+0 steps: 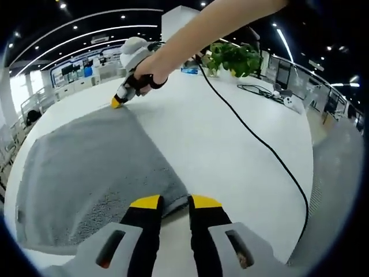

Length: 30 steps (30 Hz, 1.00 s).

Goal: Fold the towel on the table until its edges align and the towel forms a compact rectangular stack.

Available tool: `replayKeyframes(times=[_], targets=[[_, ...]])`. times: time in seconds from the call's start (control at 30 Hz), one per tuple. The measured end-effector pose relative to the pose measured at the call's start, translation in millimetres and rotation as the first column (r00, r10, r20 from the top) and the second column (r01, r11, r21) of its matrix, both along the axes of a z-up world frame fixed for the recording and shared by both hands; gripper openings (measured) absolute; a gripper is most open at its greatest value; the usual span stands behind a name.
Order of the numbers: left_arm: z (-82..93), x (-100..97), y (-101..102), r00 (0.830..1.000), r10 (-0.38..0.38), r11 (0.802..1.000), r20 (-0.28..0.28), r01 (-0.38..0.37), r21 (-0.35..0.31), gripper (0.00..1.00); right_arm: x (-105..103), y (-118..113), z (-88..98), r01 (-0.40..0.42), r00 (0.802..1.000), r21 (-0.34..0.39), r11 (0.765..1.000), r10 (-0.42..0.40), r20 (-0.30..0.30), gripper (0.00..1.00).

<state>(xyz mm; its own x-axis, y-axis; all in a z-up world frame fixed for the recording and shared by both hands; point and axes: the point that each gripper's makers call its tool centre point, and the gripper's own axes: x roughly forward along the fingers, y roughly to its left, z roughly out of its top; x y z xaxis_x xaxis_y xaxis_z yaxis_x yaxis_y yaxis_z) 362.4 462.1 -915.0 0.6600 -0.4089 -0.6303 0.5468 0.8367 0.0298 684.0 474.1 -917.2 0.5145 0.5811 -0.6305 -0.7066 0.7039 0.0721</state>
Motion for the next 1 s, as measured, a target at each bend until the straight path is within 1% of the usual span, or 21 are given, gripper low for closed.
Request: replayKeyframes(times=[0.07,0.13,0.2,0.33,0.4,0.47,0.53,0.63,0.7,0.73,0.8,0.83,0.87,1.0], targets=[[-0.7,0.1,-2,1.000,-0.017,1.000,0.005,0.017,0.018,0.14,0,1,0.0,-0.003,1.000,-0.006,1.000,0.003,0.002,0.16],[-0.9,0.9,-3,0.999,-0.046,0.997,0.016,0.045,0.055,0.11,-1,2,0.3,-0.012,1.000,-0.011,1.000,0.012,0.010,0.12],[-1.0,1.3,-9,0.998,-0.067,0.996,0.012,0.066,0.051,0.06,-3,4,-0.2,-0.029,0.999,-0.011,1.000,0.030,0.018,0.07],[-1.3,3.6,-18,0.995,-0.097,0.995,0.006,0.097,0.028,0.04,-2,0,-0.7,-0.021,0.999,-0.010,1.000,0.022,0.035,0.06],[-1.4,4.1,-25,0.993,-0.122,0.992,-0.002,0.122,0.025,0.04,-1,-4,-0.8,-0.007,1.000,0.016,1.000,0.006,0.017,0.05],[-1.6,3.2,-34,0.988,-0.152,0.988,-0.011,0.152,0.016,0.04,-1,-11,-0.5,-0.005,1.000,0.017,1.000,0.005,0.009,0.05],[-1.8,2.2,-44,0.982,-0.187,0.982,-0.015,0.187,0.013,0.04,-3,-19,-0.5,-0.017,1.000,0.003,1.000,0.017,0.012,0.05],[-1.5,1.2,-62,0.973,-0.230,0.973,-0.026,0.230,-0.002,0.03,-6,-39,0.0,-0.026,0.999,-0.032,0.999,0.028,0.037,0.05],[-1.7,-0.2,-76,0.965,-0.262,0.965,-0.036,0.261,-0.015,0.03,-7,-50,0.3,-0.025,0.999,-0.036,0.999,0.027,0.041,0.05],[-1.8,-1.9,-86,0.955,-0.293,0.956,-0.039,0.293,-0.015,0.03,-8,-59,0.3,-0.020,0.999,-0.034,0.999,0.021,0.040,0.05],[-1.8,-3.3,-96,0.946,-0.323,0.946,-0.037,0.323,-0.010,0.03,-9,-74,0.3,-0.009,0.999,-0.028,1.000,0.010,0.035,0.05],[-2.1,-5.1,-106,0.935,-0.353,0.936,-0.036,0.353,-0.006,0.03,-11,-80,0.3,-0.009,0.999,-0.028,1.000,0.010,0.036,0.05],[-2.2,-6.9,-116,0.920,-0.391,0.920,-0.035,0.392,0.005,0.03,-12,-85,0.4,-0.015,0.999,-0.034,0.999,0.017,0.042,0.05],[-2.0,-11.1,-143,0.885,-0.464,0.885,-0.041,0.465,0.032,0.03,-15,-110,0.5,-0.020,0.998,-0.052,0.998,0.023,0.052,0.05]])
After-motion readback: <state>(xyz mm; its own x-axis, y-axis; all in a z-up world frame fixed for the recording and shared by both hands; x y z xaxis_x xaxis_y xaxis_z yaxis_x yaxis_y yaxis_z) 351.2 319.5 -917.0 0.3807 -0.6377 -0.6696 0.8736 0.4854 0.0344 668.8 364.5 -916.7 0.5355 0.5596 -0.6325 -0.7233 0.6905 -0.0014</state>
